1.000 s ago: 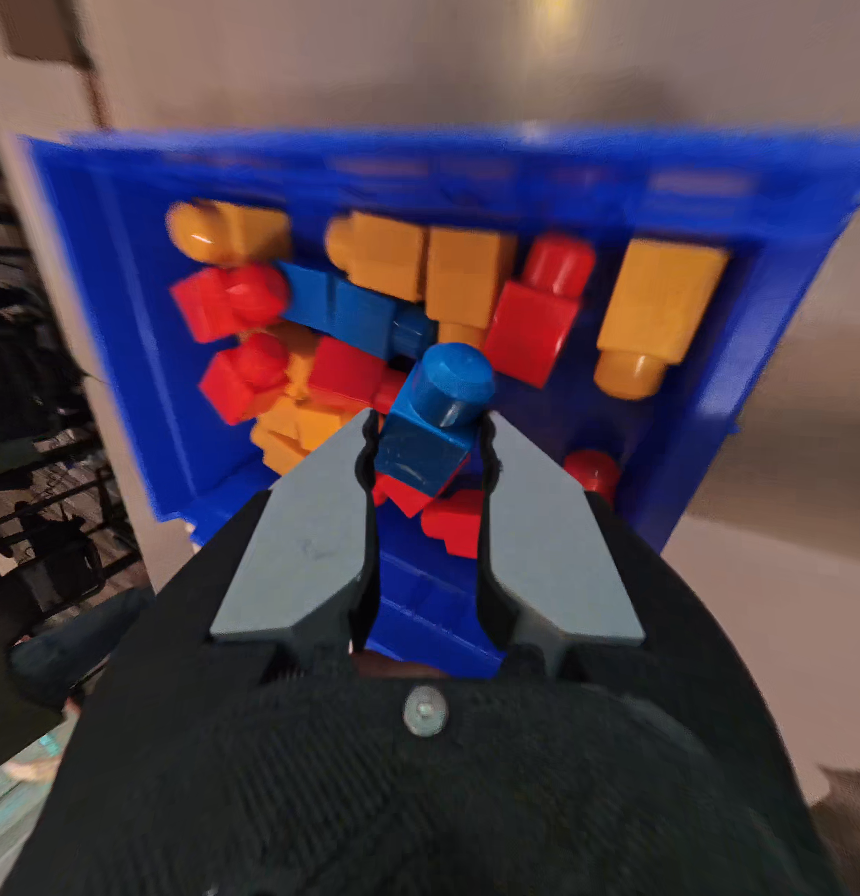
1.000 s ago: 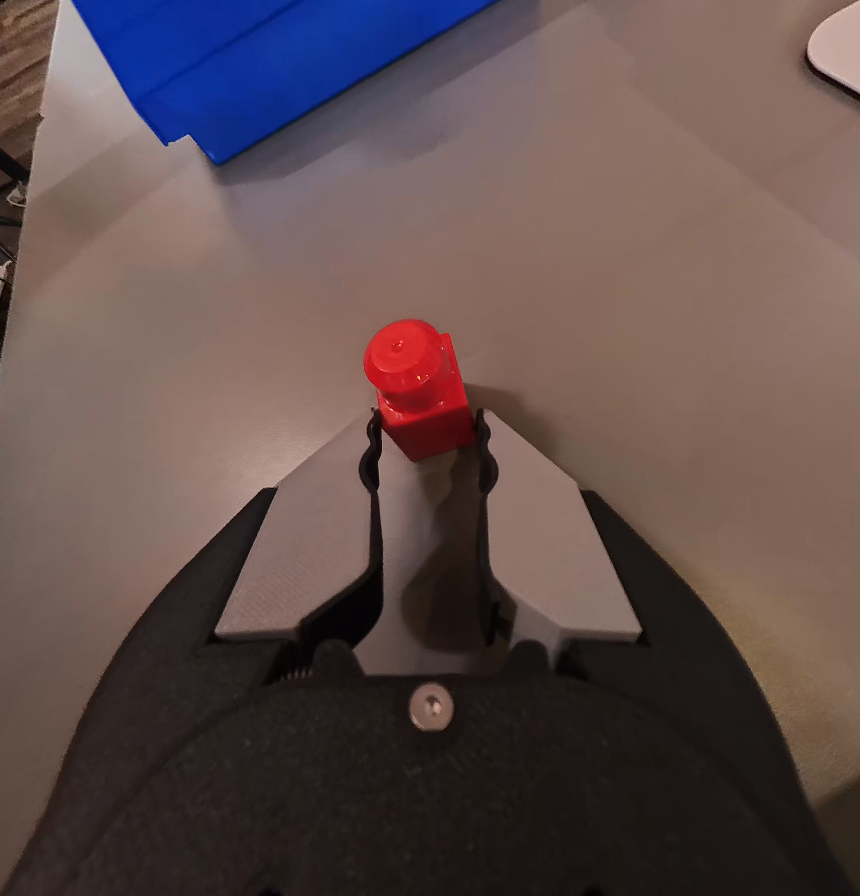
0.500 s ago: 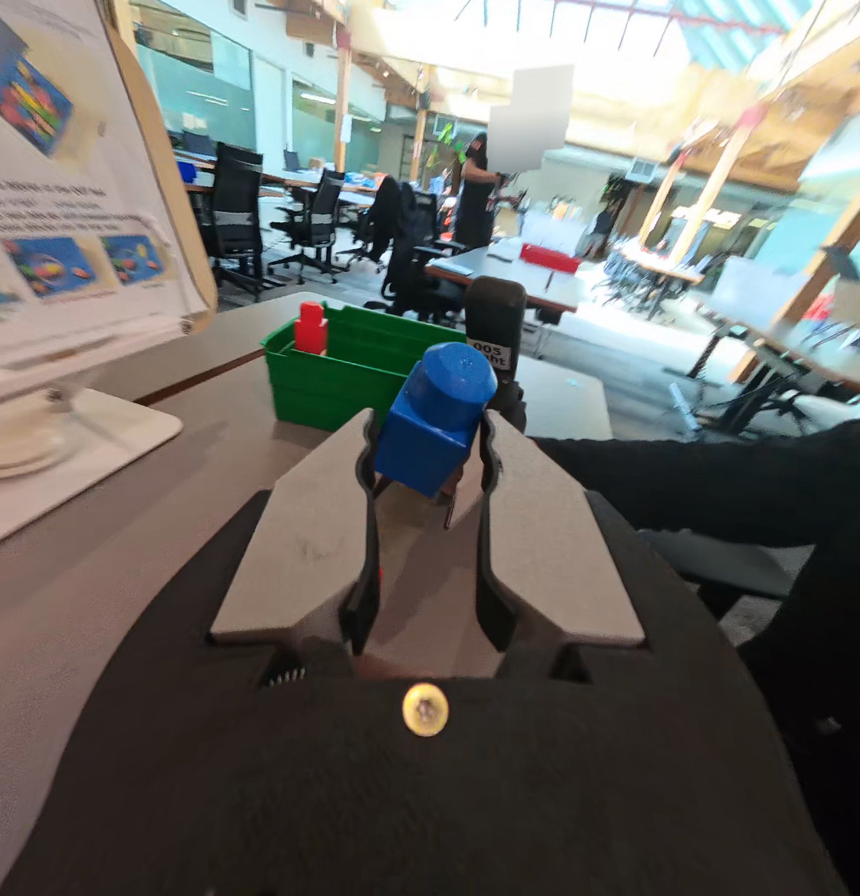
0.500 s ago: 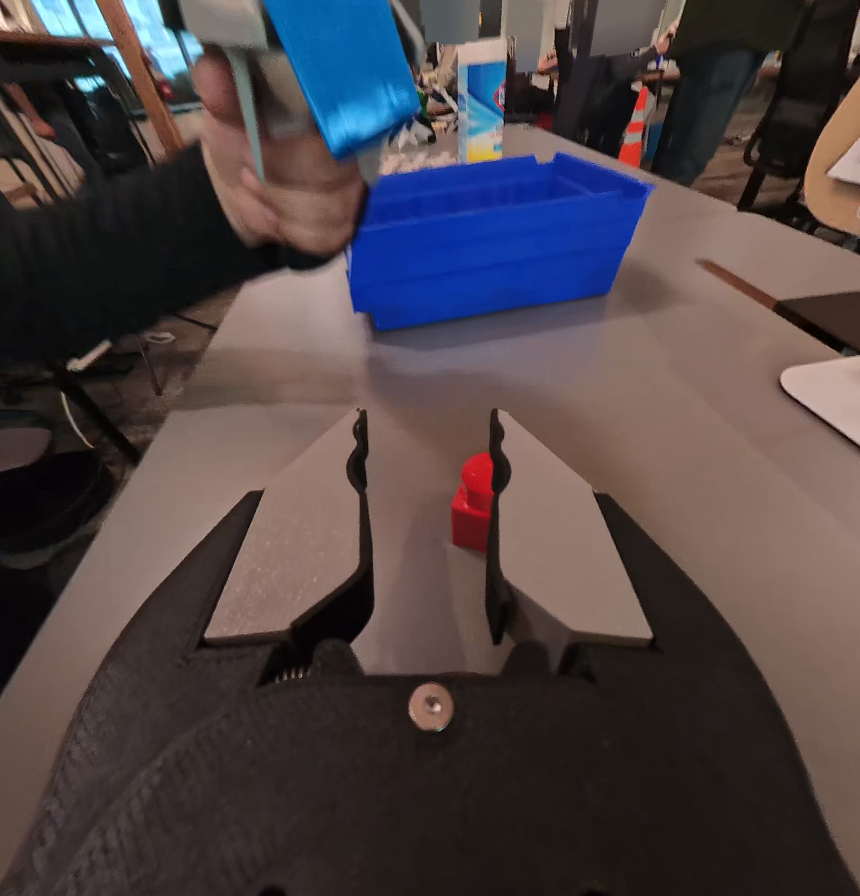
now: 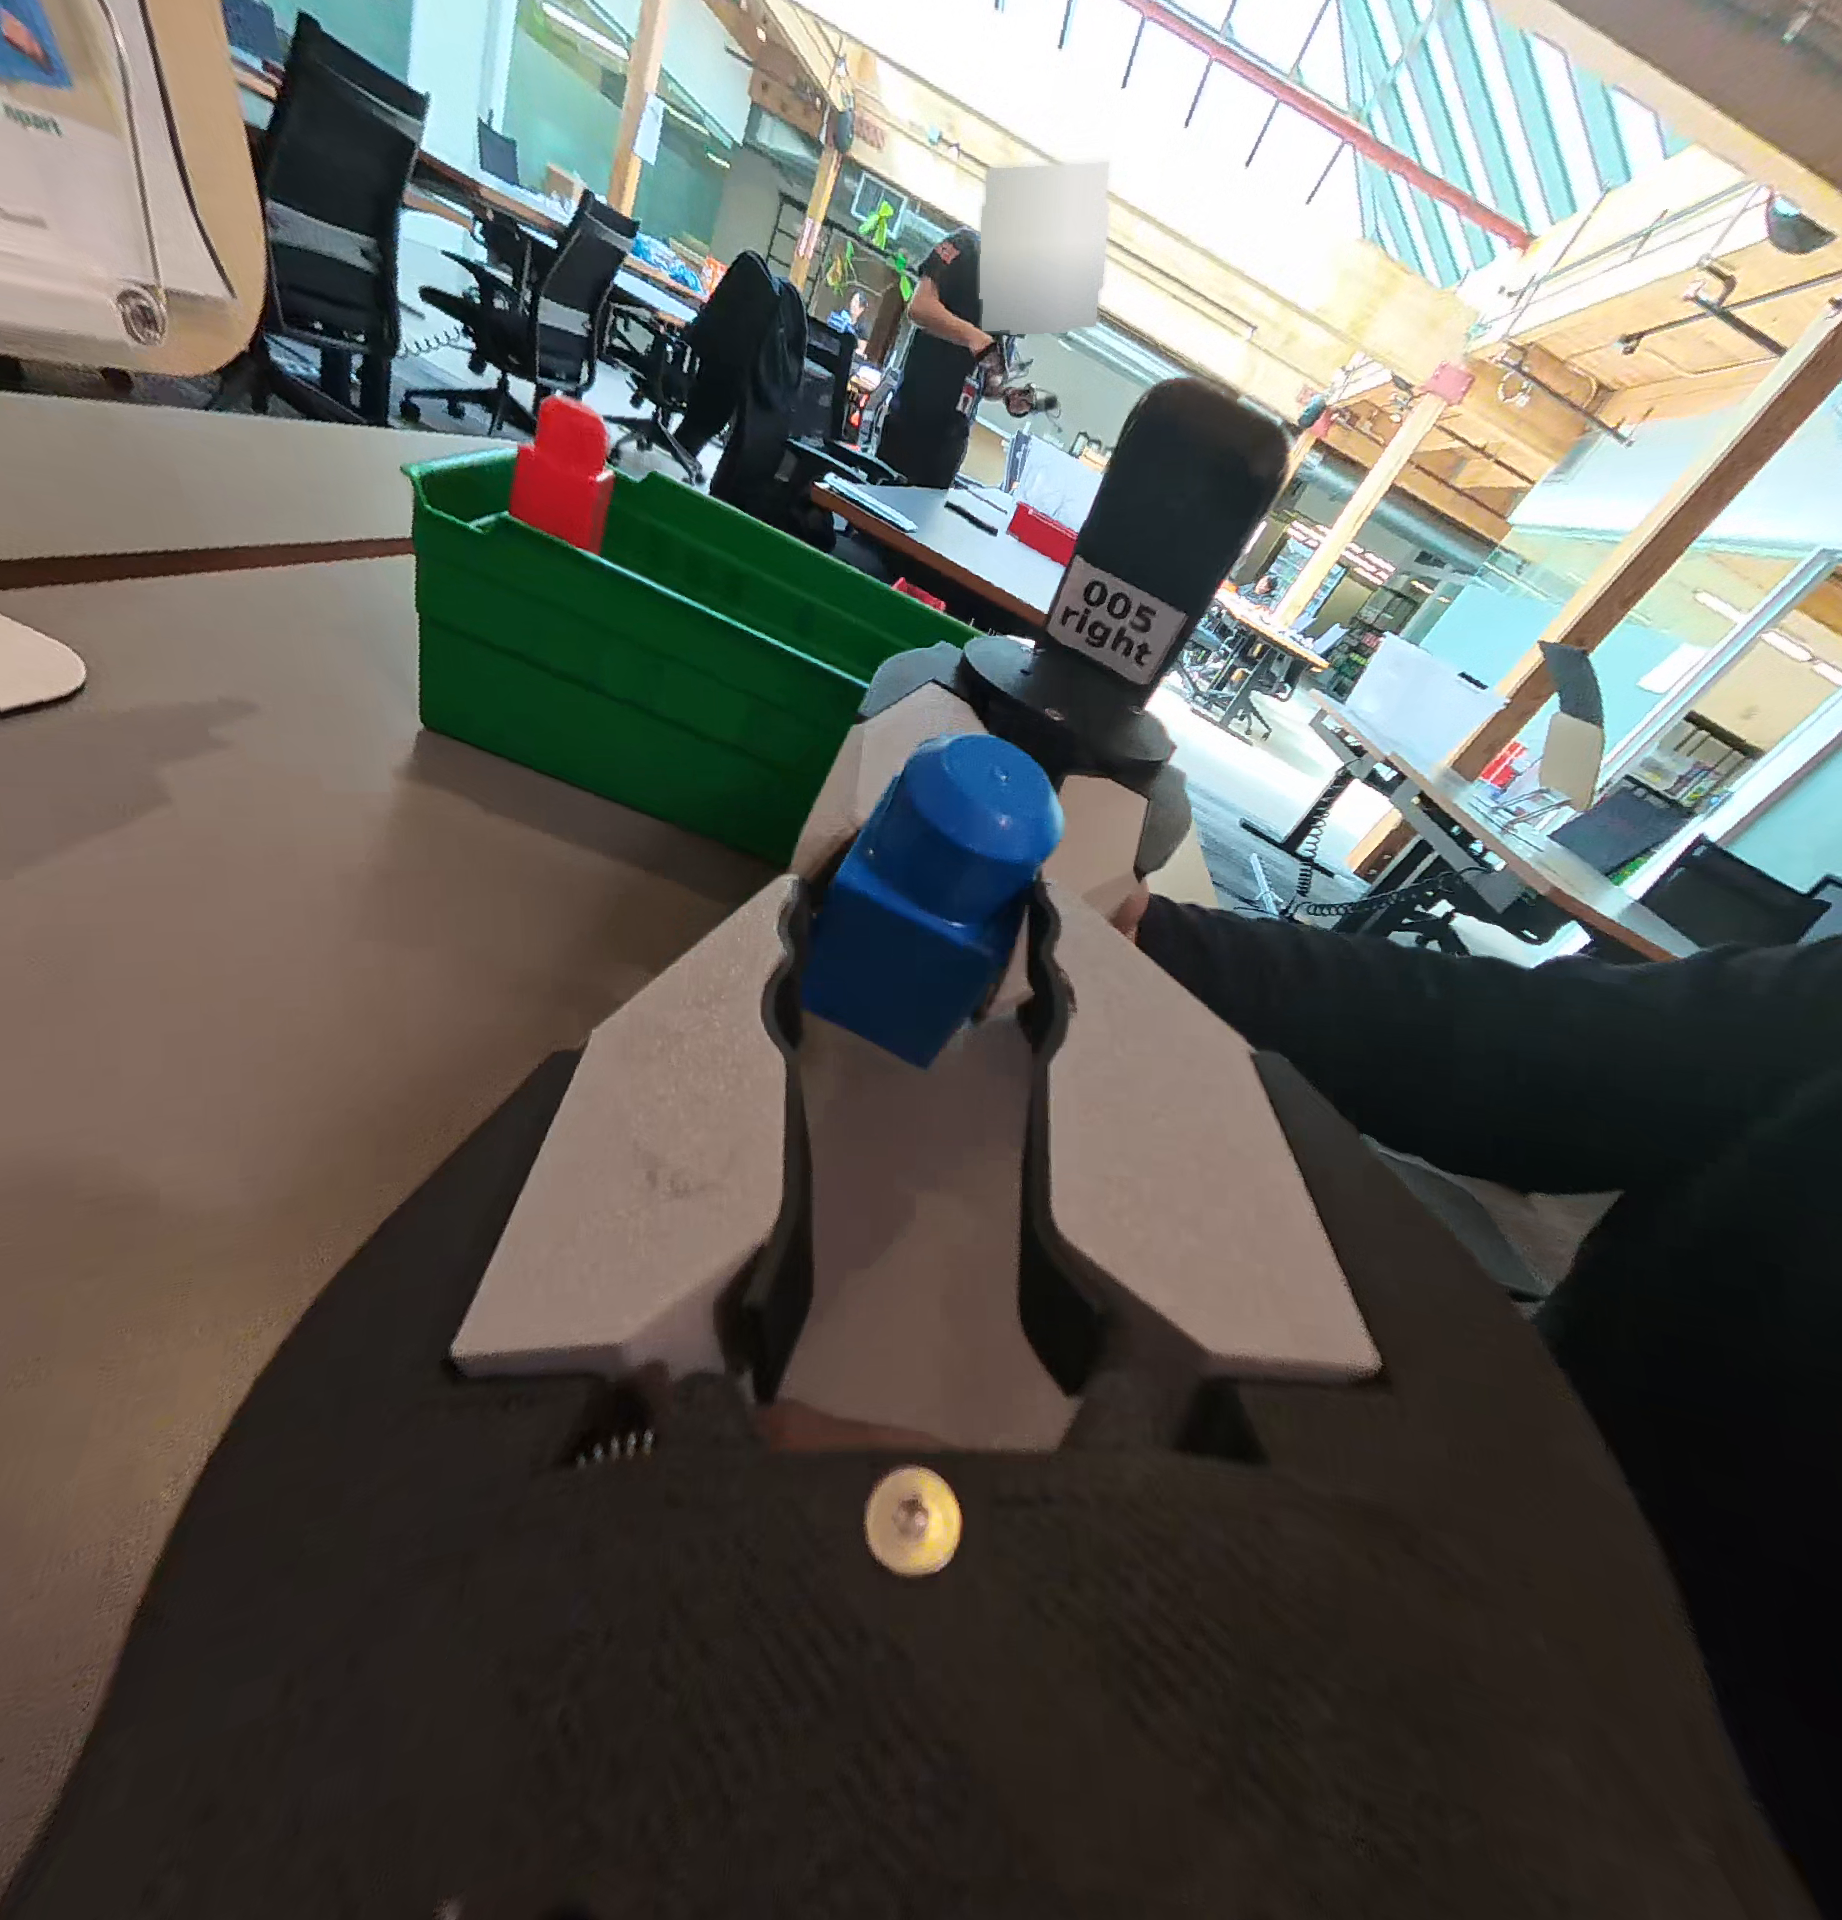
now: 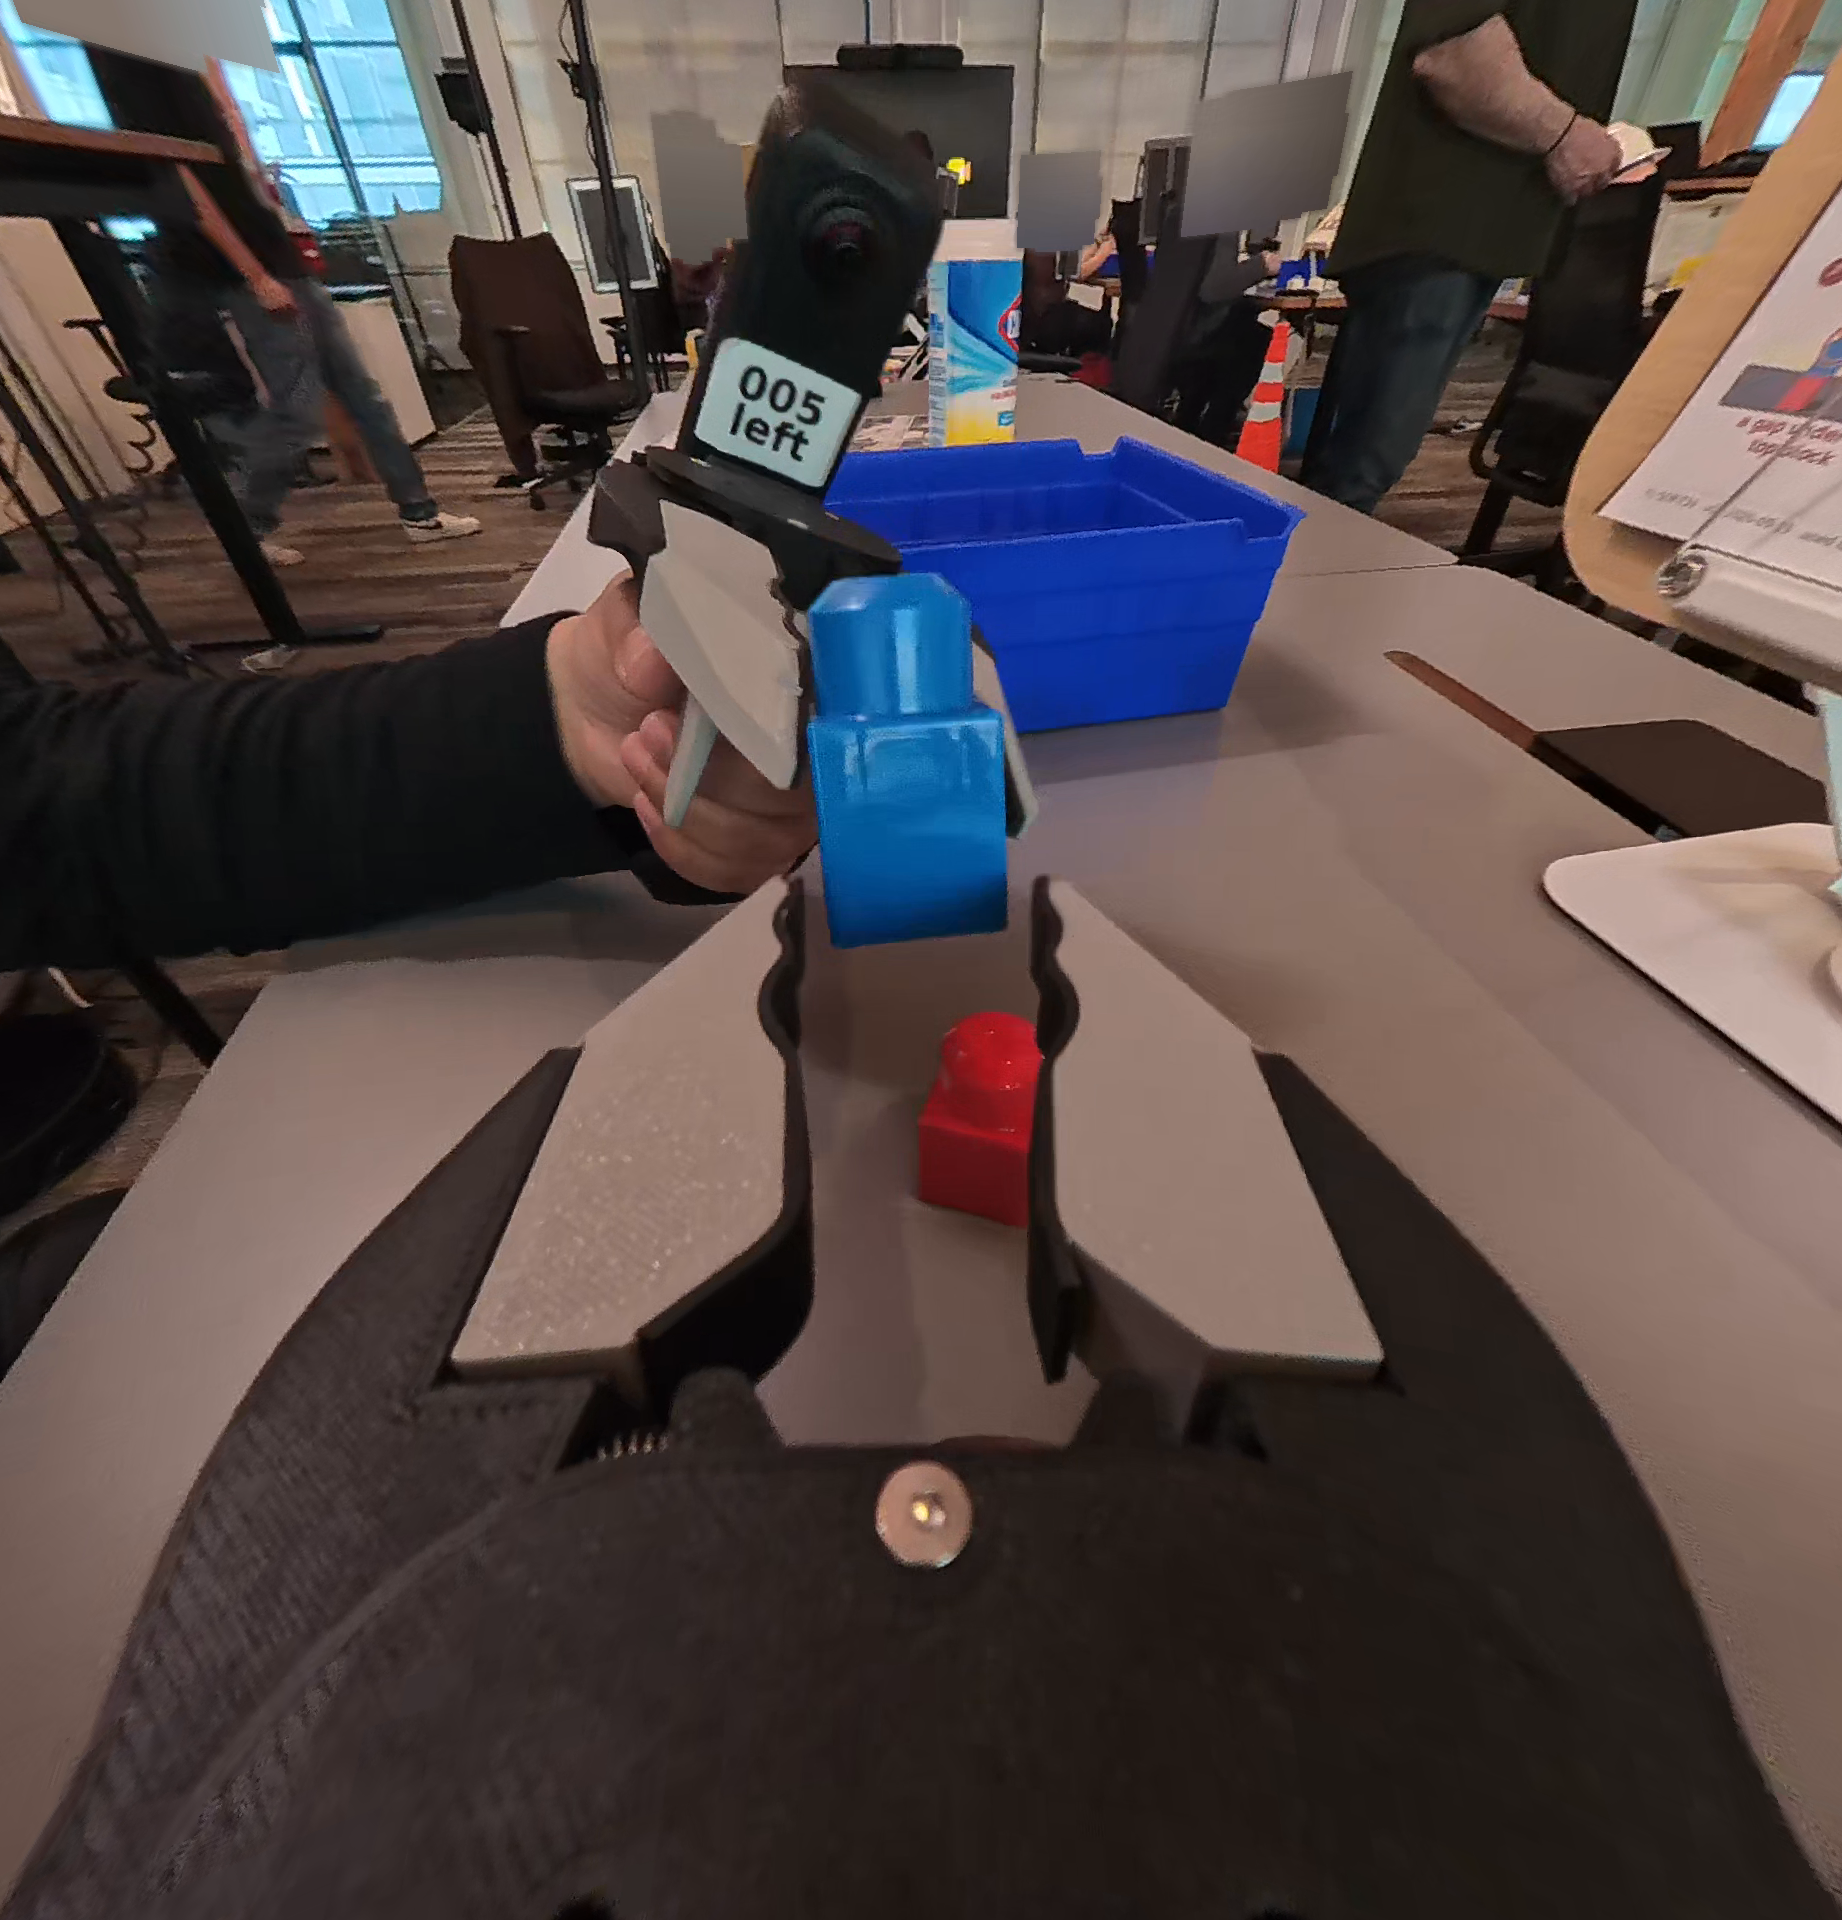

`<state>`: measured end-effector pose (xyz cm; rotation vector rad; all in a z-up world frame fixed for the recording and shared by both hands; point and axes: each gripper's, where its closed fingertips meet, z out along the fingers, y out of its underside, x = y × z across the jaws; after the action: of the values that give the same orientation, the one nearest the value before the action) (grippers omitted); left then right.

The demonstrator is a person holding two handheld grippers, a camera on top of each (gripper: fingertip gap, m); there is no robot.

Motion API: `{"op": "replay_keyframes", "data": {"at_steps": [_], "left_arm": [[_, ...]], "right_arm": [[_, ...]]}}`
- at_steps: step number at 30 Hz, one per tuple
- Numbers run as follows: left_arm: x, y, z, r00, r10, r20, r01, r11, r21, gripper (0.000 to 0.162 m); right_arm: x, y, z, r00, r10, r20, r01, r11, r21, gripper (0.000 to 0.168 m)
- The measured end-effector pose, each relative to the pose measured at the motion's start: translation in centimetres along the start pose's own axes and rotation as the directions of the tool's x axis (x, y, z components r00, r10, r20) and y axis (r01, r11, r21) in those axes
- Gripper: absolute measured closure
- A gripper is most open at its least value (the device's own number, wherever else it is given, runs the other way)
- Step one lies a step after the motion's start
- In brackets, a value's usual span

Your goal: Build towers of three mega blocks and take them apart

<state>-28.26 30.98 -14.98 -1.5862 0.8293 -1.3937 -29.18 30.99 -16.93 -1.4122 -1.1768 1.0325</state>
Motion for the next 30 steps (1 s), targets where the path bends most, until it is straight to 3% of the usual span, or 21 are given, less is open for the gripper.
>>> {"op": "replay_keyframes", "data": {"at_steps": [2, 5, 11, 17, 22, 30], "left_arm": [[0.2, 0.6, 0.1, 1.000, 0.006, 0.003, -0.006, 1.000, -0.019, 0.122], [0.6, 0.5, 0.0, 0.999, 0.040, 0.013, -0.040, 0.999, -0.018, 0.124], [0.7, 0.3, -0.2, 0.979, 0.190, 0.073, -0.190, 0.982, -0.006, 0.128], [1.6, 0.2, -0.1, 0.981, 0.192, 0.040, -0.193, 0.981, 0.009, 0.128], [0.8, 0.7, -0.2, 0.974, 0.213, 0.077, -0.211, 0.977, -0.032, 0.129], [0.7, 2.0, 0.1, 0.978, 0.198, 0.061, -0.191, 0.977, -0.098, 0.129]], "right_arm": [[-0.5, 0.0, 0.2, 1.000, 0.003, 0.024, -0.003, 1.000, 0.001, 0.136], [-1.0, -0.2, 0.2, 0.998, 0.037, 0.059, -0.037, 0.999, 0.004, 0.137], [-1.4, -0.8, 0.0, 0.958, 0.243, 0.155, -0.252, 0.967, 0.040, 0.137], [-2.5, -0.8, -0.1, 0.894, 0.343, 0.288, -0.364, 0.931, 0.020, 0.136], [-1.9, -0.1, 0.0, 0.905, 0.339, 0.256, -0.349, 0.937, -0.007, 0.135], [-0.4, -2.6, -1.9, 0.925, 0.310, 0.220, -0.343, 0.929, 0.136, 0.124]]}}
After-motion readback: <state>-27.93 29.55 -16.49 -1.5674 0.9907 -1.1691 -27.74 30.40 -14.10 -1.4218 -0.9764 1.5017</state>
